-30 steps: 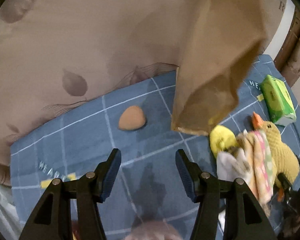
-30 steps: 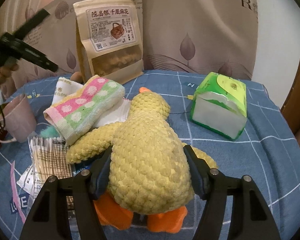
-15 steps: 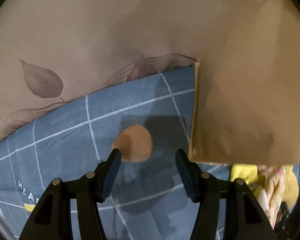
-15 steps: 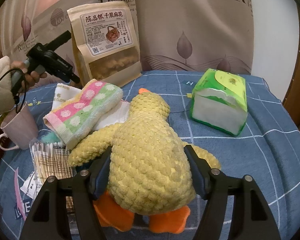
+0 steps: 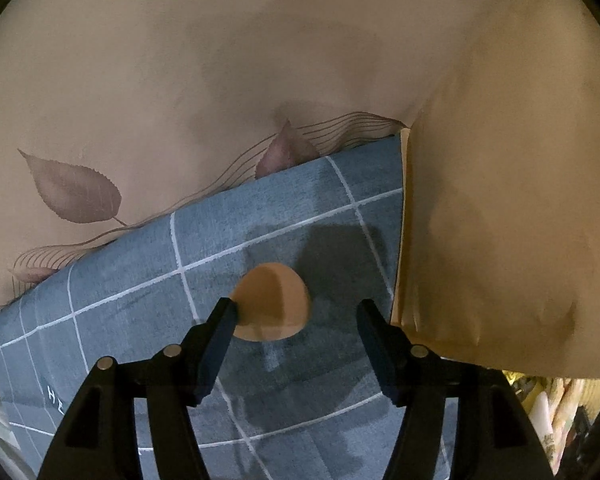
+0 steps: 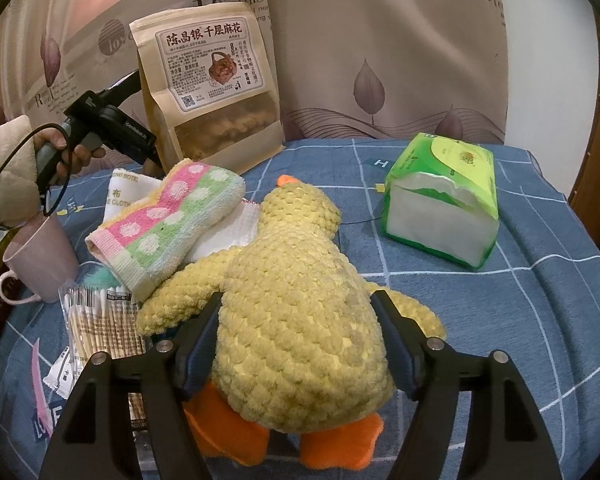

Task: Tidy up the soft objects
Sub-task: 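Reach the left gripper to the brown egg sponge and grasp it while right holds the duck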

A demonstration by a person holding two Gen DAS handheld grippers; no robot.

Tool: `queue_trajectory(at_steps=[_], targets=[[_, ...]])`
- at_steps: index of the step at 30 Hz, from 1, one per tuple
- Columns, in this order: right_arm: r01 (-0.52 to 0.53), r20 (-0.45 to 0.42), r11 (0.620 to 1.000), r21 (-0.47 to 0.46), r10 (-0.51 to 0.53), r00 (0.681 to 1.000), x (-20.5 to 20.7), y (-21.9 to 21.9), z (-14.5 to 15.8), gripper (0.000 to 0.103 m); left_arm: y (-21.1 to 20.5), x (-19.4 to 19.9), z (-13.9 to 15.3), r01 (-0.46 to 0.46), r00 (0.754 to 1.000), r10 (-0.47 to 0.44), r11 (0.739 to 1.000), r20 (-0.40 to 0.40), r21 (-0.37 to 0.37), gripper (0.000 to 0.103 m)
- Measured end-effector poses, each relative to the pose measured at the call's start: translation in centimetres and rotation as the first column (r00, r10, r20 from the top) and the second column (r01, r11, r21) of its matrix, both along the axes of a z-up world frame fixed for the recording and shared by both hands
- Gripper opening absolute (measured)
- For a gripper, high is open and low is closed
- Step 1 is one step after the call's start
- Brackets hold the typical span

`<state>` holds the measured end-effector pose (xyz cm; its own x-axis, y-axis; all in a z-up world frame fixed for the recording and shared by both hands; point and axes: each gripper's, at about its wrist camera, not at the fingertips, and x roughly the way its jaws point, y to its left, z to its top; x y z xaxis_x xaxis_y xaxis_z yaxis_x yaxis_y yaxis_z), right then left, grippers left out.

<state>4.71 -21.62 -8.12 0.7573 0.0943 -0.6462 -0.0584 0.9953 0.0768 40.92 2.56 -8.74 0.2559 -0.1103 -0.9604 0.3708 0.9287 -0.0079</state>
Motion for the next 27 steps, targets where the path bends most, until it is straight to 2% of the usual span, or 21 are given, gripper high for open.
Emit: queue_trajectory(at_steps=[7, 10, 13, 15, 17, 21, 25, 27], targets=[[0.0, -0.001, 1.0, 0.002, 0.0, 1.0, 0.0, -0.1, 0.1, 0.07, 0.9, -0.1, 0.8, 0.024, 1.0, -0.024, 1.0, -0.011, -0.016, 0.069], [0.0, -0.005, 1.0, 0.004, 0.0, 1.0, 0.0, 0.0, 0.1, 0.07, 0.6, -0.1, 0.7, 0.047, 0.999, -0.047, 0.999, 0.011, 0.007, 0.069], [0.001, -0.006, 1.0, 0.006, -0.001, 1.0, 0.0, 0.0, 0.1, 0.07, 0.7, -0.1, 0.8, 0.043, 0.999, -0.043, 0.999, 0.018, -0.008, 0.068], [0.002, -0.005, 1.0, 0.004, -0.002, 1.0, 0.0, 0.0, 0.1, 0.071, 0.8, -0.3, 1.2, 0.045, 0.999, -0.044, 0.999, 0.03, -0.013, 0.059], [0.001, -0.008, 1.0, 0.007, -0.001, 1.0, 0.0, 0.1, 0.0, 0.071, 1.3, -0.3, 1.8, 0.026, 0.999, -0.027, 1.0, 0.048, 0.003, 0.033], [0.004, -0.011, 1.0, 0.014, -0.004, 1.0, 0.2, -0.1, -0.1, 0.072, 3.5, -0.1, 2.3, -0.03, 0.999, 0.031, 0.997, 0.013, -0.077, 0.031], [0.004, -0.01, 1.0, 0.013, -0.004, 1.0, 0.2, -0.1, -0.1, 0.072, 3.9, -0.4, 2.5, -0.017, 1.0, 0.018, 0.997, 0.011, -0.076, 0.031], [0.005, -0.01, 1.0, 0.013, -0.004, 1.0, 0.2, -0.1, -0.1, 0.072, 3.8, -0.3, 2.4, -0.025, 1.0, 0.026, 0.997, 0.011, -0.076, 0.035]])
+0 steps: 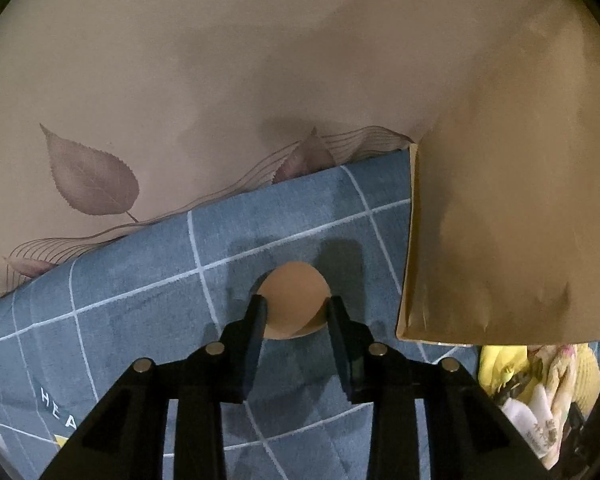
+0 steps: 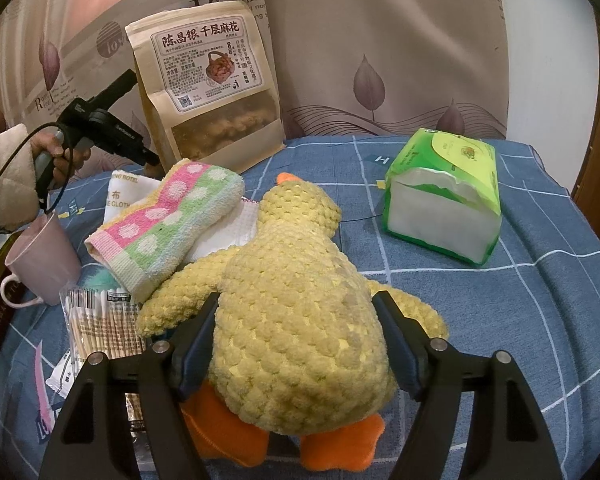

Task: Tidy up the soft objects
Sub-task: 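Reach the left gripper to the brown egg sponge and grasp it while right holds the duck, then carry the sponge with the left gripper into the gold tin while right holds the duck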

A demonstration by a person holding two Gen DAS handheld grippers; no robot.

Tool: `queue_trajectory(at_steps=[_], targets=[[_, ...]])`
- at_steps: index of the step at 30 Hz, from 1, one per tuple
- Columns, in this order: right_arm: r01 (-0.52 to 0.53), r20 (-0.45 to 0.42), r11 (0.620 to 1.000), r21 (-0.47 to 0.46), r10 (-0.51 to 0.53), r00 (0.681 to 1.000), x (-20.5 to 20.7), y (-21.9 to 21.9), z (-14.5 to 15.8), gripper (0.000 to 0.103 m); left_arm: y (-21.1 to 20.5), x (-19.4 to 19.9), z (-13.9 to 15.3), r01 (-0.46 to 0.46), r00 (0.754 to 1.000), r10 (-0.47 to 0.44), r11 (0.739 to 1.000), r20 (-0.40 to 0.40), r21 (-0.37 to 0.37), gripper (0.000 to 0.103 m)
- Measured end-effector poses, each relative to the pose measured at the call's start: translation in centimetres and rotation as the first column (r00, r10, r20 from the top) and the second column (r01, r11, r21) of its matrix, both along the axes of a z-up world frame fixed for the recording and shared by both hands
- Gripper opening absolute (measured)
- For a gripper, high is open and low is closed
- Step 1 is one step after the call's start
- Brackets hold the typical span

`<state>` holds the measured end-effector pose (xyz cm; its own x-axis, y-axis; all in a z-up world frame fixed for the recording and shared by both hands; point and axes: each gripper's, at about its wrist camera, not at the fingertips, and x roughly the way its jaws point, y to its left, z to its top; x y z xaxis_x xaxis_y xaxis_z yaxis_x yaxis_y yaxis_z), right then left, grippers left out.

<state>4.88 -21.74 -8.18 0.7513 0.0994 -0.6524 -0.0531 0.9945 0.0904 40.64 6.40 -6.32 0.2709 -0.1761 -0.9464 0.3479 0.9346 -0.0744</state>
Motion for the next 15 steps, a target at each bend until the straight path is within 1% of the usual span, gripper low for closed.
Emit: queue_trajectory(at_steps=[2, 3, 4, 5, 7, 10, 12, 14, 15], targets=[[0.0, 0.0, 1.0, 0.0, 0.0, 1.0, 0.0, 0.0, 0.0, 0.072, -0.3, -0.1, -0.5, -0.008, 1.0, 0.008, 1.0, 0.002, -0.001, 0.038], [0.0, 0.0, 1.0, 0.0, 0.0, 1.0, 0.0, 0.0, 0.0, 0.072, -0.3, 0.0, -0.4, -0.012, 1.0, 0.012, 1.0, 0.004, 0.011, 0.041], [0.0, 0.0, 1.0, 0.0, 0.0, 1.0, 0.0, 0.0, 0.0, 0.072, -0.5, 0.2, -0.4, -0.02, 1.0, 0.02, 0.999, 0.005, 0.029, 0.049], [0.0, -0.001, 1.0, 0.0, 0.0, 1.0, 0.0, 0.0, 0.0, 0.072, -0.6, 0.4, -0.6, -0.021, 1.0, 0.021, 0.999, 0.003, 0.04, 0.053], [-0.001, -0.003, 1.0, 0.0, 0.001, 1.0, 0.0, 0.0, 0.0, 0.073, -0.4, 0.4, -1.0, -0.029, 1.0, 0.029, 0.998, -0.003, 0.057, 0.054], [-0.002, -0.004, 1.0, 0.004, 0.002, 1.0, 0.0, -0.1, -0.1, 0.073, -0.8, 0.9, -1.7, -0.029, 0.999, 0.03, 0.998, -0.017, 0.055, 0.059], [-0.003, -0.005, 1.0, 0.006, 0.003, 1.0, 0.1, 0.0, -0.1, 0.073, -1.1, 1.1, -2.0, -0.021, 0.999, 0.023, 0.998, -0.027, 0.055, 0.06], [-0.004, -0.008, 1.0, 0.009, 0.004, 1.0, 0.1, 0.0, -0.1, 0.074, -1.4, 1.2, -2.2, -0.023, 0.999, 0.025, 0.997, -0.025, 0.075, 0.06], [-0.006, -0.01, 1.0, 0.011, 0.006, 1.0, 0.2, -0.1, -0.1, 0.074, -1.6, 1.4, -2.6, -0.026, 0.999, 0.028, 0.997, -0.03, 0.073, 0.06]])
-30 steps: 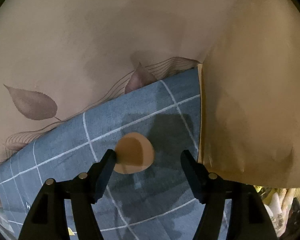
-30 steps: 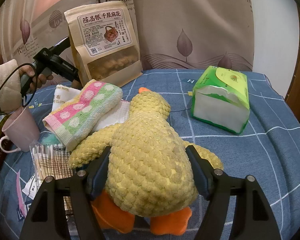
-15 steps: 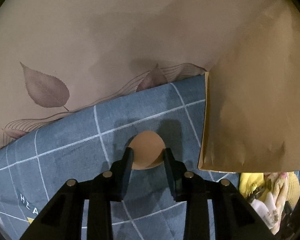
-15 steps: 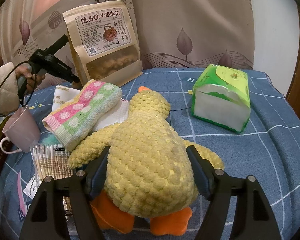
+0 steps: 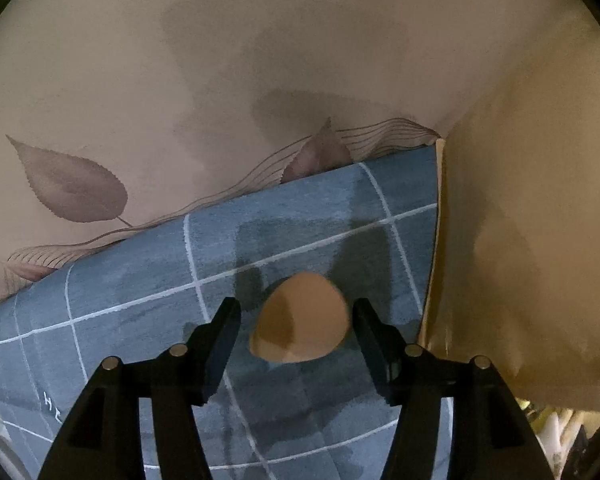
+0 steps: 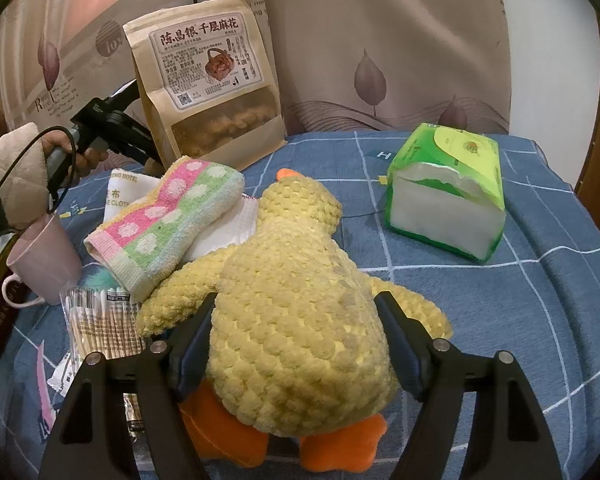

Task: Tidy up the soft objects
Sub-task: 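Carry the sponge with the left gripper into the gold tin while right holds the duck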

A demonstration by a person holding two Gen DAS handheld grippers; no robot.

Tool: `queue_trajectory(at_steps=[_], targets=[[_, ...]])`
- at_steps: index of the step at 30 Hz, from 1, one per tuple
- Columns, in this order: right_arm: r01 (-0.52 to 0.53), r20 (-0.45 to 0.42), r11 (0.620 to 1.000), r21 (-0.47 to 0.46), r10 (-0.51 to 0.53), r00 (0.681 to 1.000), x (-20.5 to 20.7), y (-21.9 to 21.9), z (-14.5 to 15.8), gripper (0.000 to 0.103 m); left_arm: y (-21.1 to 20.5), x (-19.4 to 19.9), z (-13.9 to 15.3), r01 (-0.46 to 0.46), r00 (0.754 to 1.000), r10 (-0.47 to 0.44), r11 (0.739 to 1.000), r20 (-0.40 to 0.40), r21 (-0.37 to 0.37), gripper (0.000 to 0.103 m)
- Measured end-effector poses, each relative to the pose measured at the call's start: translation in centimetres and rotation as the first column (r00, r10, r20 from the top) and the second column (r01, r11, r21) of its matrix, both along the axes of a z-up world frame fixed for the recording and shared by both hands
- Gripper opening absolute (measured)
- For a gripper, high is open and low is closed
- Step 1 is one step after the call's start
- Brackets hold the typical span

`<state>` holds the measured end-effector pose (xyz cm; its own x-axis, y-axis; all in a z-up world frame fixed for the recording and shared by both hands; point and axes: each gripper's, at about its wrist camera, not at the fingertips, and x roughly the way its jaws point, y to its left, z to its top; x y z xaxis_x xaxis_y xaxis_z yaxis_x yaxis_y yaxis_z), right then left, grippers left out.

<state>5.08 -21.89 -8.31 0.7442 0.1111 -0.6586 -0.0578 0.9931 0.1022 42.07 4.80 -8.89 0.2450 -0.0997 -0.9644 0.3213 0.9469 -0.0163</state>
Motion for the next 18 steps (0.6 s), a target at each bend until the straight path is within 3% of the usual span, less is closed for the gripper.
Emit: queue_trajectory(at_steps=[1, 2, 11, 18], targets=[[-0.001, -0.003, 1.0, 0.003, 0.001, 1.0, 0.0, 0.0, 0.0, 0.074, 0.0, 0.1, -0.1, -0.009, 1.0, 0.009, 1.0, -0.008, -0.008, 0.058], [0.001, -0.007, 1.0, -0.001, -0.001, 1.0, 0.0, 0.0, 0.0, 0.074, 0.1, 0.2, 0.0, -0.016, 1.0, 0.016, 1.0, -0.008, -0.018, 0.046], [0.001, -0.008, 1.0, -0.001, -0.001, 1.0, 0.0, 0.0, 0.0, 0.074, 1.4, -0.6, 1.6, -0.051, 0.999, 0.051, 0.998, 0.004, -0.033, 0.044], [0.002, -0.011, 1.0, -0.005, -0.002, 1.0, 0.0, 0.0, 0.0, 0.074, 1.5, -3.9, 5.0, -0.043, 0.999, 0.044, 0.999, 0.029, -0.027, 0.044]])
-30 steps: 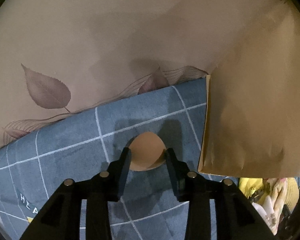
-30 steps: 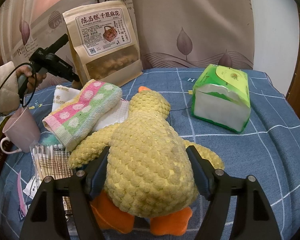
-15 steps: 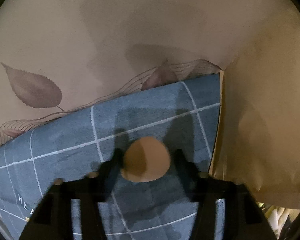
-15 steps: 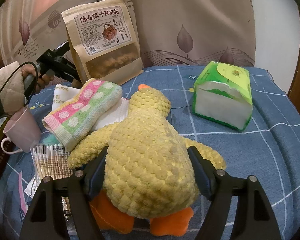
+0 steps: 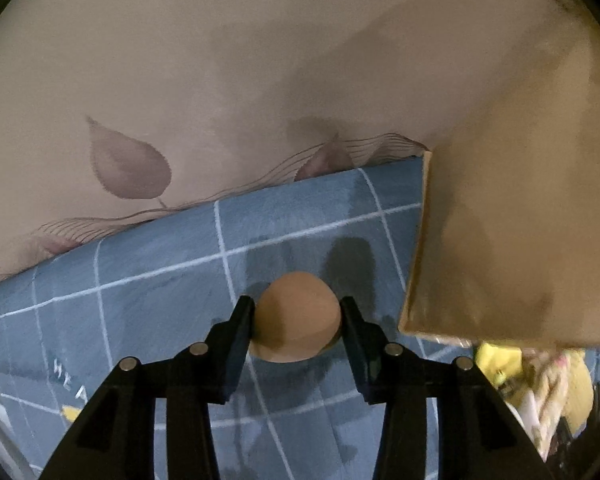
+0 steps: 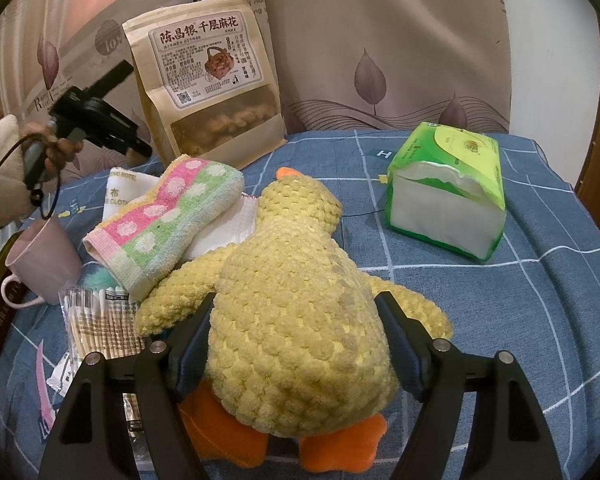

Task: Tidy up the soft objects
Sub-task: 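Carry the sponge with the left gripper into the gold tin while right holds the duck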

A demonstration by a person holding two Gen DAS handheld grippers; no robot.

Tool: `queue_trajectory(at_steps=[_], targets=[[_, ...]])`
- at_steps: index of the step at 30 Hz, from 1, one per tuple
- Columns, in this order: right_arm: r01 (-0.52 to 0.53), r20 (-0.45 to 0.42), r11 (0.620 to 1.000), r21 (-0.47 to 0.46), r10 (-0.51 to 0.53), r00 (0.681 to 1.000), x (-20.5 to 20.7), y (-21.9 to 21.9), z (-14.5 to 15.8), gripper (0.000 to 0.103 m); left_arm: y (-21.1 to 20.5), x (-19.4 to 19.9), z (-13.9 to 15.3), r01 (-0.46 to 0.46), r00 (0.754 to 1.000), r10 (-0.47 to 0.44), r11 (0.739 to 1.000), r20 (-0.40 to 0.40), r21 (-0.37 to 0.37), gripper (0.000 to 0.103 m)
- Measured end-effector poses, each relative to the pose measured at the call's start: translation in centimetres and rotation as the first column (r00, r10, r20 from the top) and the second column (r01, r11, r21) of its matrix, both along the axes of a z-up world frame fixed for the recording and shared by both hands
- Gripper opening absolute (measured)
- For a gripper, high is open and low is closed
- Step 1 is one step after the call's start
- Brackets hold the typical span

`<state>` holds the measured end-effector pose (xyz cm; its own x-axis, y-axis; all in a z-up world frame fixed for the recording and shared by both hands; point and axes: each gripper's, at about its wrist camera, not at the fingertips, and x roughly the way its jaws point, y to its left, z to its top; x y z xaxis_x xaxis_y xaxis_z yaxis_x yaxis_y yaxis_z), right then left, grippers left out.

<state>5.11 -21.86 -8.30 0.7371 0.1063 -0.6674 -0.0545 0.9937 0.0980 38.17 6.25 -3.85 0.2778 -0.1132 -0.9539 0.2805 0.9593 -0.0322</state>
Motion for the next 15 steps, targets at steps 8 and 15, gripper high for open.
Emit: queue_trajectory(at_steps=[8, 15], targets=[[0.002, -0.005, 1.0, -0.01, -0.002, 1.0, 0.2, 0.1, -0.1, 0.074, 0.6, -4.7, 5.1, -0.008, 0.999, 0.008, 1.0, 0.054, 0.001, 0.044], [0.002, -0.003, 1.0, -0.013, -0.002, 1.0, 0.2, 0.2, -0.2, 0.073, 2.8, -8.7, 7.9, -0.027, 0.993, 0.025, 1.0, 0.115, 0.015, 0.044]])
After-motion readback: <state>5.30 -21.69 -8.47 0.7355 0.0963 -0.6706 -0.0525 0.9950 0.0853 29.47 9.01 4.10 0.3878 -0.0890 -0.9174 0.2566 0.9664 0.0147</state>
